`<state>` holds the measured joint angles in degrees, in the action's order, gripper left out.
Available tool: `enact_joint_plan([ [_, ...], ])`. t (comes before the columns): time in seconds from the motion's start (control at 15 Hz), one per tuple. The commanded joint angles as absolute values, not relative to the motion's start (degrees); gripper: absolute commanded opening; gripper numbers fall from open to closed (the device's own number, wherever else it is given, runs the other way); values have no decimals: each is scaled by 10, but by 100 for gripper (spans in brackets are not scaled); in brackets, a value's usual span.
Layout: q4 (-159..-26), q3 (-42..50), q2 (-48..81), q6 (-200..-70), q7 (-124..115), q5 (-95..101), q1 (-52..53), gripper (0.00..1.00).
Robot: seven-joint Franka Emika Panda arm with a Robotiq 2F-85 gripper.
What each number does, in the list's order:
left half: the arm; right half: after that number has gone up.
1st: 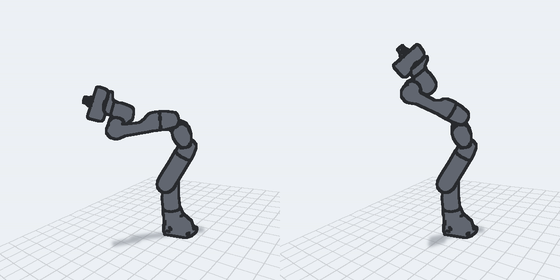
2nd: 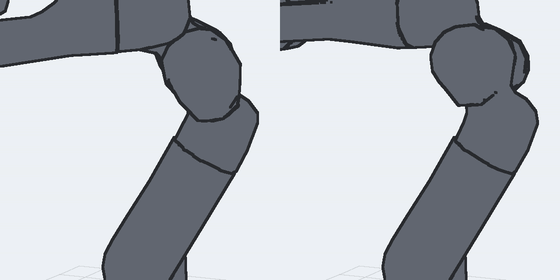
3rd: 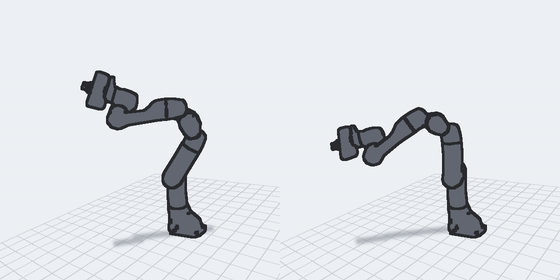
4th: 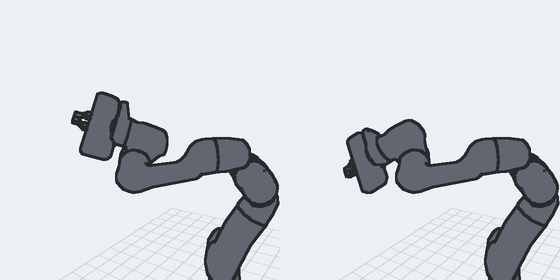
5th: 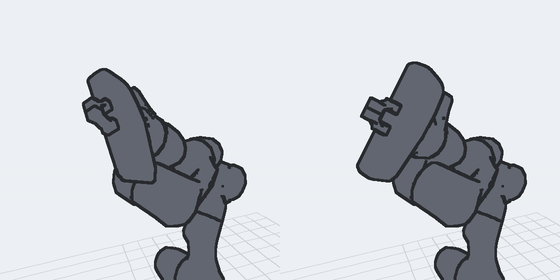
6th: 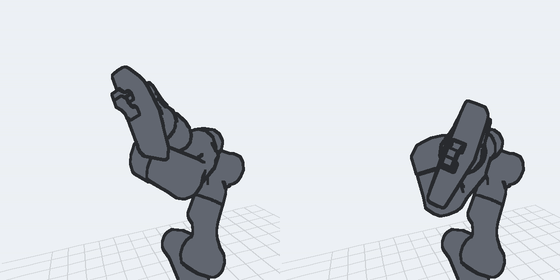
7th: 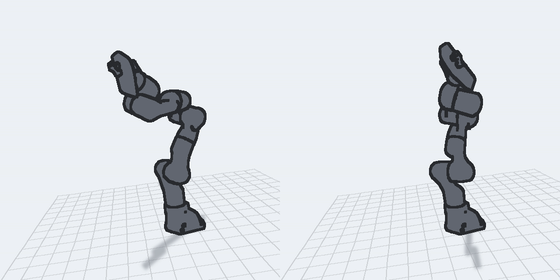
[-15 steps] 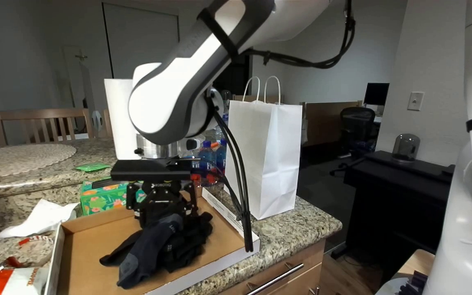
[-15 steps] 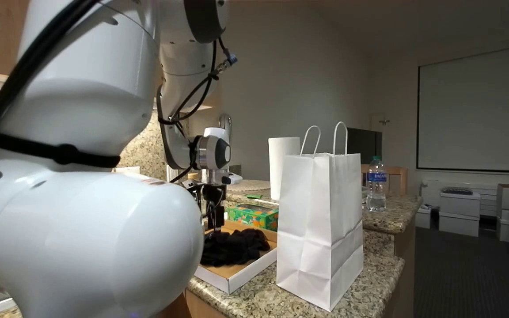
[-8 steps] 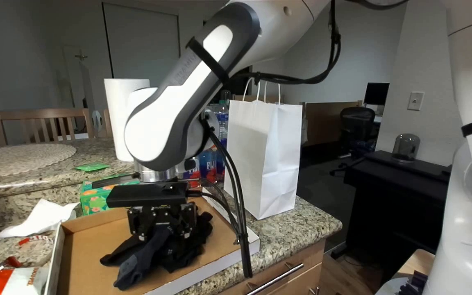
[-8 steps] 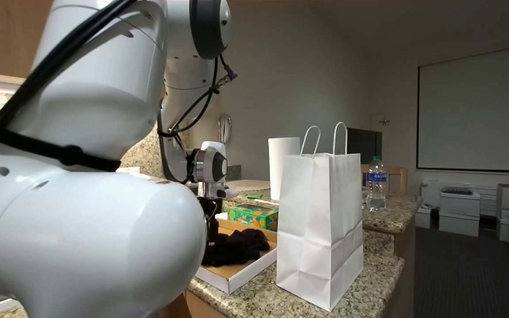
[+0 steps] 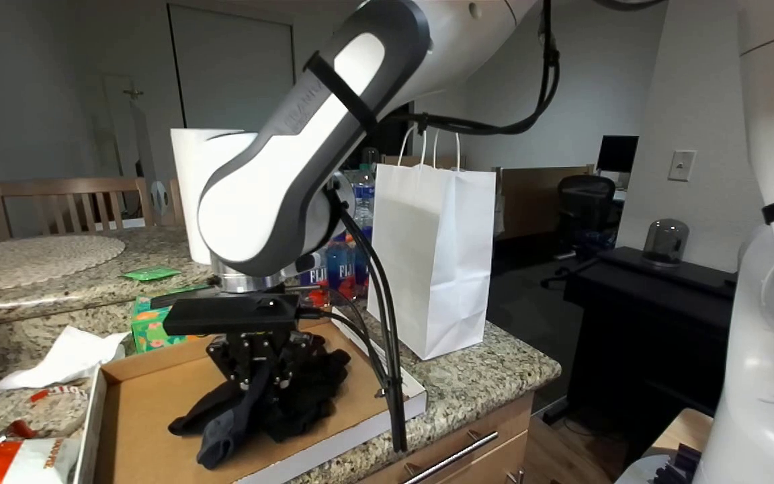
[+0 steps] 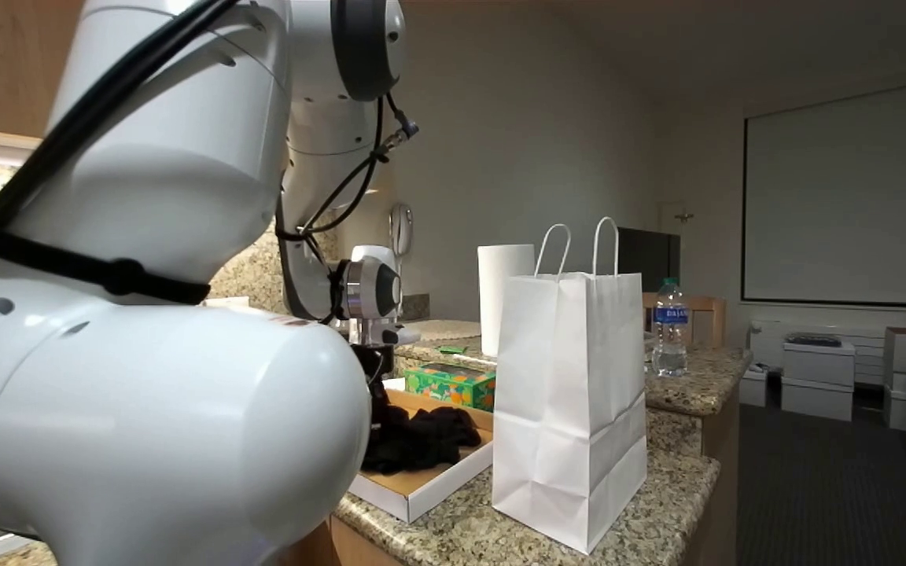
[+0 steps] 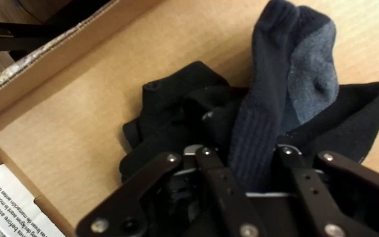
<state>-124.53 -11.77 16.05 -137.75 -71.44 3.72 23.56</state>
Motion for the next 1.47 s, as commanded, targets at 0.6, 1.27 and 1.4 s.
enact_joint_plan([
  [0.6, -1224, -165, -1, -1166, -686, 30, 234, 12],
  [1.27, -1049, -187, -97, -947, -546, 21, 209, 12],
  [1.4, -1021, -186, -103, -931, -521, 16, 199, 12],
])
